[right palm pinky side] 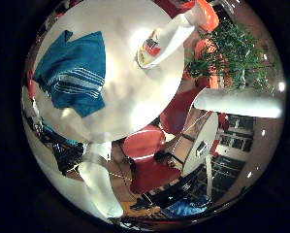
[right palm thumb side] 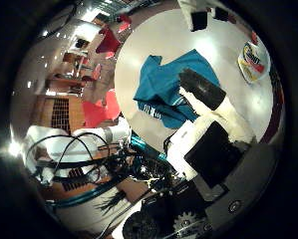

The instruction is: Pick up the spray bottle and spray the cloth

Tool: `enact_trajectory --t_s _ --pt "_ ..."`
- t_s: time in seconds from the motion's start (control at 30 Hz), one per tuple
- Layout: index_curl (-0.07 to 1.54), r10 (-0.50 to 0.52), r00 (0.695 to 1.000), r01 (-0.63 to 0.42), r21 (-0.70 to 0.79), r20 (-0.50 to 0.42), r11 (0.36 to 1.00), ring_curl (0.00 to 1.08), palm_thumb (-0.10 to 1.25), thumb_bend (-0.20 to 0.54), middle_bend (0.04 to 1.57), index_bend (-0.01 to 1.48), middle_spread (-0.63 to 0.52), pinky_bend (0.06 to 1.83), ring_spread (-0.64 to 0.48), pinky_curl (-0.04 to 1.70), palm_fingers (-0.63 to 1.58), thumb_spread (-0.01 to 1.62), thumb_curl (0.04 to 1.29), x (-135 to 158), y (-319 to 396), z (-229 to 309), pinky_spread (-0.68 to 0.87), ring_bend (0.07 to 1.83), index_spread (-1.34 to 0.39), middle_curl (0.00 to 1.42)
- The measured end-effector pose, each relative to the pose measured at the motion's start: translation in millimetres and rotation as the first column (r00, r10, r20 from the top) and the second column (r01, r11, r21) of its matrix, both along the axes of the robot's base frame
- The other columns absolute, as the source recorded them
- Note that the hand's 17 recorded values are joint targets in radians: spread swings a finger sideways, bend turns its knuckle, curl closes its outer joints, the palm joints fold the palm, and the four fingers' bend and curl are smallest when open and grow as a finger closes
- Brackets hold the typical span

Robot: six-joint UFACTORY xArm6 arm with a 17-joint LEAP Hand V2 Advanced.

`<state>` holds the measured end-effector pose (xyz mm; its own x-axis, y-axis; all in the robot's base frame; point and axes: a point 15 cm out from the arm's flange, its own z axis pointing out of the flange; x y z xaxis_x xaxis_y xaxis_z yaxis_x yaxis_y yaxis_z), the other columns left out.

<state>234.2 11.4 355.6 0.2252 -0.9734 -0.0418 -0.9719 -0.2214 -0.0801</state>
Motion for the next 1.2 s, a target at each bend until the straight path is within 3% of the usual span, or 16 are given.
enact_trajectory --t_s 0.27,0.5,0.8,1.0,1.2 --pt "0.46 -0.113 0.992 0.112 0.022 0.057 0.993 0.25 0.81 -0.014 0.27 0.16 -0.07 0.29 0.11 0.23 0.53 1.25 0.37 4.1 -44.8 22.9 0.43 0.33 -0.39 0.45" --pt "0.39 -0.249 0.961 0.227 0.169 0.12 0.959 0.26 0.82 -0.012 0.3 0.16 -0.07 0.37 0.11 0.24 0.47 1.24 0.37 10.5 -73.2 37.9 0.42 0.41 -0.36 0.46" --pt "0.34 -0.44 0.878 0.342 0.395 0.191 0.853 0.27 0.84 -0.013 0.33 0.17 -0.06 0.46 0.11 0.23 0.44 1.2 0.38 25.4 -125.0 48.2 0.41 0.49 -0.33 0.45" --pt "0.33 -0.515 0.824 0.348 0.507 0.237 0.789 0.27 0.83 -0.017 0.36 0.16 -0.06 0.51 0.12 0.22 0.4 1.19 0.38 35.2 -145.6 54.1 0.41 0.51 -0.31 0.45" --pt "0.31 -0.627 0.737 0.346 0.656 0.253 0.671 0.27 0.68 -0.038 0.36 0.15 -0.01 0.57 0.15 0.23 0.32 1.16 0.34 36.2 -169.2 26.9 0.4 0.55 -0.24 0.45"
